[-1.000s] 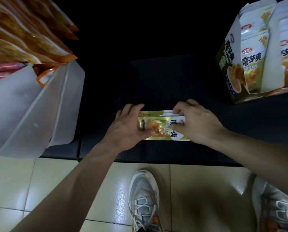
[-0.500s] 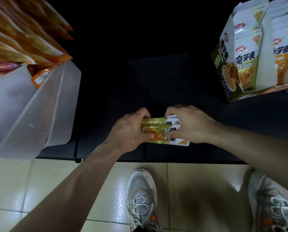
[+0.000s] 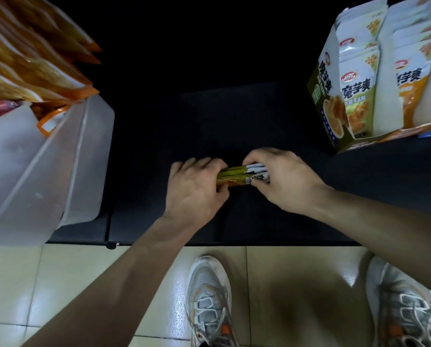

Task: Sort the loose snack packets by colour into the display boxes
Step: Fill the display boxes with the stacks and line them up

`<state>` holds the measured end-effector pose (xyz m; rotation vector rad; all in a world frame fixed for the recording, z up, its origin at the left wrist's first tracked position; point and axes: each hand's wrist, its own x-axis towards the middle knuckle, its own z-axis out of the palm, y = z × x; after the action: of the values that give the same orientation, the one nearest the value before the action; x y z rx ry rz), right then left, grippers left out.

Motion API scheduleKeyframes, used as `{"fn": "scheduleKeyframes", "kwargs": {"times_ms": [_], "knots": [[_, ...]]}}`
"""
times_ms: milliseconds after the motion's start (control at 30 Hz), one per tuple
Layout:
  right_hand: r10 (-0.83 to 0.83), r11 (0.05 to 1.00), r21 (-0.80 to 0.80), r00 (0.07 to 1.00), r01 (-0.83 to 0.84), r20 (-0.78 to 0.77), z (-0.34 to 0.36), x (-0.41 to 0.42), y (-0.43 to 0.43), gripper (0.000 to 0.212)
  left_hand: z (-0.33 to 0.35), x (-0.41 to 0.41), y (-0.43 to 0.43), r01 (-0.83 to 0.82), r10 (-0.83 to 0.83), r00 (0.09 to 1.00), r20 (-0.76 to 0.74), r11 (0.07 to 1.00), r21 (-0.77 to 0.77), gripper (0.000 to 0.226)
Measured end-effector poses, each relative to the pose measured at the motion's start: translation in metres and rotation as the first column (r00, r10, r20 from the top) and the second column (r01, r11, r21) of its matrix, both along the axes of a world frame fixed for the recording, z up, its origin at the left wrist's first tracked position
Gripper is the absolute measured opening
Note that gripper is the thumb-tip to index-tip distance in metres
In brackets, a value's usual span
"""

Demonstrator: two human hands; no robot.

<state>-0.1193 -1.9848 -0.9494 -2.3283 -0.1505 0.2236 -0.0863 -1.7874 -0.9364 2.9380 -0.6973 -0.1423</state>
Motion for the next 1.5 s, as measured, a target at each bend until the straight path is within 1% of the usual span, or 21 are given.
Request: {"fn": "scheduleKeyframes", "kwargs": {"times_ms": [100,133,200,233,267,333,400,433,500,600,667,867,1000,1033,1100,1167,1267,1333,1400,1433,1500], "knots": [[-0.124,0.987,0.102,0.992,0.121,0.027,0.009,-0.002,-0.008,0.04,0.012,0.003,-0.005,-0.003,-0.009,0.985,-0.172,0.998,-0.067,0.029],[-0.183,0.974,0.143,0.983,0.176,0.034,0.013,-0.003,-0.01,0.044,0.016,0.005,-0.006,-0.059,0.023,0.963,-0.269,0.99,-0.126,0.024],[-0.291,0.939,0.21,0.955,0.274,0.054,0.021,-0.005,-0.018,0.053,0.023,0.007,-0.01,-0.235,0.067,0.863,-0.501,0.93,-0.281,0.017],[-0.331,0.926,0.219,0.941,0.309,0.072,0.023,-0.006,-0.023,0.057,0.026,0.008,-0.012,-0.315,0.066,0.813,-0.578,0.886,-0.341,0.017],[-0.362,0.918,0.207,0.928,0.338,0.091,0.025,-0.006,-0.029,0.058,0.028,0.008,-0.014,-0.369,0.067,0.785,-0.616,0.849,-0.379,0.018],[-0.388,0.918,0.142,0.913,0.371,0.124,0.027,-0.008,-0.044,0.045,0.033,0.011,-0.022,-0.457,0.087,0.755,-0.65,0.781,-0.425,0.019],[-0.371,0.927,0.017,0.91,0.374,0.187,0.029,-0.012,-0.059,0.024,0.038,0.014,-0.034,-0.548,0.107,0.715,-0.691,0.699,-0.459,0.019],[-0.36,0.926,-0.035,0.908,0.375,0.214,0.031,-0.015,-0.065,0.018,0.04,0.015,-0.041,-0.591,0.105,0.69,-0.716,0.653,-0.474,0.019],[-0.349,0.923,-0.078,0.905,0.377,0.245,0.034,-0.022,-0.073,0.013,0.043,0.017,-0.055,-0.663,0.087,0.639,-0.764,0.567,-0.489,0.018],[-0.331,0.923,-0.104,0.902,0.371,0.278,0.036,-0.03,-0.08,0.012,0.048,0.016,-0.079,-0.724,0.056,0.588,-0.807,0.481,-0.494,0.022],[-0.336,0.922,-0.095,0.897,0.376,0.286,0.038,-0.034,-0.086,0.012,0.053,0.015,-0.098,-0.724,0.042,0.599,-0.799,0.454,-0.519,0.023],[-0.437,0.88,-0.046,0.844,0.473,0.31,0.042,-0.042,-0.12,0.01,0.071,0.021,-0.154,-0.668,-0.041,0.672,-0.74,0.399,-0.628,0.028],[-0.482,0.858,-0.015,0.816,0.513,0.319,0.045,-0.047,-0.146,0.01,0.078,0.032,-0.192,-0.587,-0.035,0.745,-0.666,0.439,-0.68,0.031],[-0.49,0.854,-0.006,0.809,0.519,0.324,0.044,-0.048,-0.152,0.009,0.078,0.034,-0.2,-0.561,-0.033,0.764,-0.645,0.462,-0.687,0.032],[-0.515,0.841,0.012,0.793,0.541,0.325,0.044,-0.049,-0.163,0.01,0.078,0.037,-0.215,-0.49,-0.02,0.804,-0.595,0.545,-0.68,0.033],[-0.541,0.825,0.018,0.78,0.565,0.315,0.043,-0.05,-0.17,0.011,0.076,0.037,-0.223,-0.429,0.011,0.84,-0.543,0.626,-0.651,0.034],[-0.559,0.812,0.012,0.772,0.583,0.303,0.043,-0.051,-0.178,0.011,0.065,0.035,-0.232,-0.379,0.069,0.879,-0.472,0.701,-0.604,0.037],[-0.558,0.813,0.003,0.78,0.582,0.284,0.043,-0.05,-0.181,0.011,0.056,0.033,-0.235,-0.34,0.106,0.905,-0.412,0.764,-0.549,0.037],[-0.543,0.825,-0.015,0.798,0.565,0.262,0.043,-0.048,-0.182,0.015,0.051,0.031,-0.236,-0.295,0.126,0.927,-0.353,0.826,-0.481,0.044],[-0.531,0.833,-0.023,0.809,0.553,0.252,0.043,-0.047,-0.182,0.02,0.049,0.029,-0.234,-0.28,0.13,0.935,-0.331,0.841,-0.463,0.048],[-0.502,0.849,-0.042,0.83,0.526,0.242,0.044,-0.046,-0.184,0.033,0.051,0.027,-0.229,-0.255,0.111,0.949,-0.296,0.822,-0.51,0.057]]}}
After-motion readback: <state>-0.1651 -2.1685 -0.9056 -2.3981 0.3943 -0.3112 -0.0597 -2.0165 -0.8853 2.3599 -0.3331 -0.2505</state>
